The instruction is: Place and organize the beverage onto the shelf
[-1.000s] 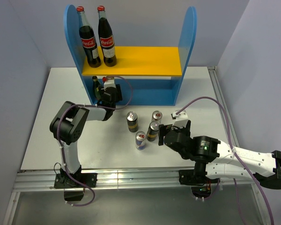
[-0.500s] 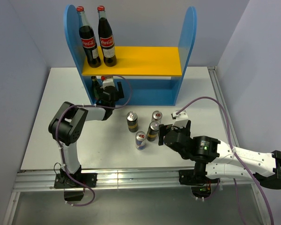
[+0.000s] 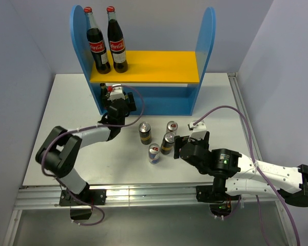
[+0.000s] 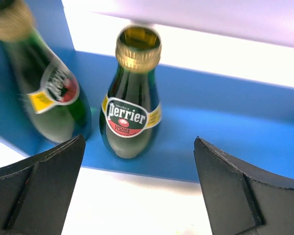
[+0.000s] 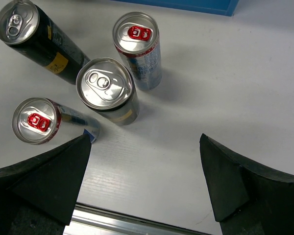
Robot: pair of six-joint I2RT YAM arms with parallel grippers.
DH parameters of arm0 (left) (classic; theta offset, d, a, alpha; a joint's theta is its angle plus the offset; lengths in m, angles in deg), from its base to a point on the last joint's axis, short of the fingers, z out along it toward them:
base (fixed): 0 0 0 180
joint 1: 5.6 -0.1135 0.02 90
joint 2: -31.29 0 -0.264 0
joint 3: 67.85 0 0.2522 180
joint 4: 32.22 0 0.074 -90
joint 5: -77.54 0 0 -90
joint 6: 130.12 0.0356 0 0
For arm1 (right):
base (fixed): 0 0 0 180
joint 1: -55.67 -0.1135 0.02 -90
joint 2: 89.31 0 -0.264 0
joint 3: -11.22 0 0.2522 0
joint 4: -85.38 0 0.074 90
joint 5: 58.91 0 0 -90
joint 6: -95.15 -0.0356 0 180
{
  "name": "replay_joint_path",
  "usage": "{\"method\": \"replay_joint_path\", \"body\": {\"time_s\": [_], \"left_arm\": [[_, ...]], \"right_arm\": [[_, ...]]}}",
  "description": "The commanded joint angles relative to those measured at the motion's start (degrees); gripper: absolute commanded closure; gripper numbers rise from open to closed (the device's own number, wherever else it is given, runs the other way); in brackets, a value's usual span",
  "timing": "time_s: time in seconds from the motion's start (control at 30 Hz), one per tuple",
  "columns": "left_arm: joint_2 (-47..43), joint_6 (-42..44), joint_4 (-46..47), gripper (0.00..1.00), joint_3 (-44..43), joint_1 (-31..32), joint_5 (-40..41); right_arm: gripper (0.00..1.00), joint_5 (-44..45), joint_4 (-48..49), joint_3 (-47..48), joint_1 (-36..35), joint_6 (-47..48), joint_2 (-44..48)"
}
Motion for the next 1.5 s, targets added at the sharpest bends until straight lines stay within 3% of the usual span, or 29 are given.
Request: {"method": "replay_joint_path", "body": {"time_s": [0.0, 0.17, 0.3, 0.4, 0.5, 0.63, 0.73, 0.87, 1.13, 1.47], "left_arm": [[-8.51, -1.60, -2.09, 0.01, 1.33, 2.46, 5.72], [-17.22, -3.53, -8.15, 0.01, 4.67, 8.43, 11.01], [-24.96, -8.36, -19.65, 0.01, 6.60, 13.52, 13.91], [-30.93, -11.26, -24.14, 0.02, 10.64, 21.69, 18.31], [-35.68, -16.00, -26.44, 0.02, 15.39, 28.99, 18.58], [-39.38, -18.21, -21.37, 0.03, 24.34, 37.33, 17.44], [-38.34, -19.61, -19.16, 0.03, 27.25, 38.85, 17.08], [-33.95, -17.43, -9.61, 0.02, 29.02, 39.29, 15.94], [-19.98, -13.74, 2.36, 0.02, 26.83, 38.76, 16.03], [-10.83, -9.52, 10.37, 0.03, 22.61, 34.72, 14.36]], "right_arm": [[0.01, 2.74, -0.67, 0.71, -0.45, -1.20, 0.36], [0.01, 2.65, -0.67, 0.62, -0.54, -1.20, 0.45], [0.01, 3.00, -0.93, 0.80, -0.45, -1.47, 0.45], [0.01, 3.00, -0.84, 0.71, -0.54, -1.47, 0.62], [0.01, 3.00, -0.93, 0.71, -0.54, -1.47, 0.80], [0.01, 3.18, -1.11, 0.71, -0.45, -1.64, 0.80], [0.01, 3.18, -1.28, 0.80, -0.54, -1.82, 0.98], [0.01, 3.44, -1.28, 0.62, -0.72, -1.99, 1.42], [0.01, 3.88, -1.98, 0.80, -1.24, -2.70, 1.15], [0.01, 3.88, -1.72, 0.53, -1.77, -2.87, 1.59]]}}
